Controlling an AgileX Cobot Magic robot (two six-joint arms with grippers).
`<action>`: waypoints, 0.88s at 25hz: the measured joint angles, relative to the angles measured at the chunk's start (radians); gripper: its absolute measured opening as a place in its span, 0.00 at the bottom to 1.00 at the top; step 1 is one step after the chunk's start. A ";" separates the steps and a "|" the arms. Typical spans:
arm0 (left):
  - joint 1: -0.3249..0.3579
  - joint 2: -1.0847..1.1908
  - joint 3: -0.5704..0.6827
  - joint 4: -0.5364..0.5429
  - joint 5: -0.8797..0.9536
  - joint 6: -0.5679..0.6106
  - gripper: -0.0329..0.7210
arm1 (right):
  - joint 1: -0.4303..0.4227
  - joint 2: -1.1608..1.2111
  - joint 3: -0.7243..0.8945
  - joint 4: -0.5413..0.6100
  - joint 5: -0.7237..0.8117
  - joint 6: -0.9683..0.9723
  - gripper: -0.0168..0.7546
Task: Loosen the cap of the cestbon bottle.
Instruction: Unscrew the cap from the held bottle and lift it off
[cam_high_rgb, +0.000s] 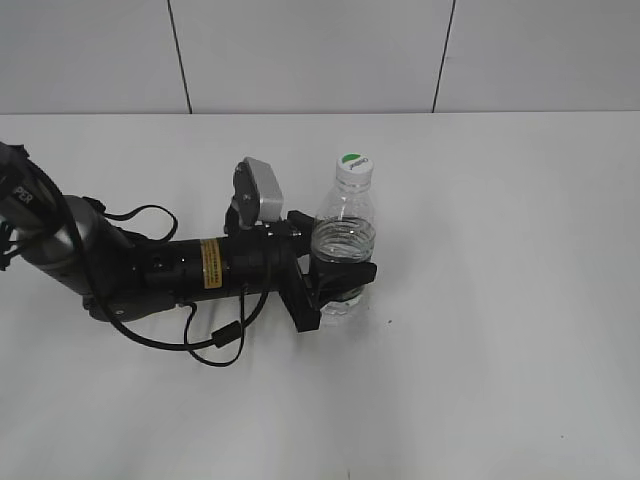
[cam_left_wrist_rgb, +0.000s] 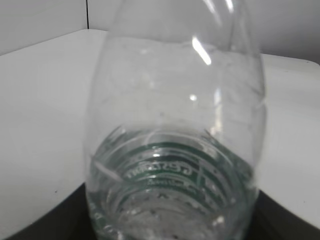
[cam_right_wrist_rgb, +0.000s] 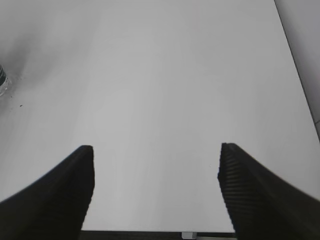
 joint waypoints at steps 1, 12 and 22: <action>0.000 0.000 0.000 0.000 0.000 -0.002 0.58 | 0.000 0.041 -0.027 0.000 -0.002 -0.008 0.79; 0.000 0.000 0.000 0.000 0.000 -0.005 0.58 | 0.000 0.401 -0.275 0.063 -0.109 -0.118 0.79; 0.000 0.000 0.000 -0.001 -0.001 -0.005 0.58 | 0.000 0.755 -0.498 0.129 0.004 -0.107 0.79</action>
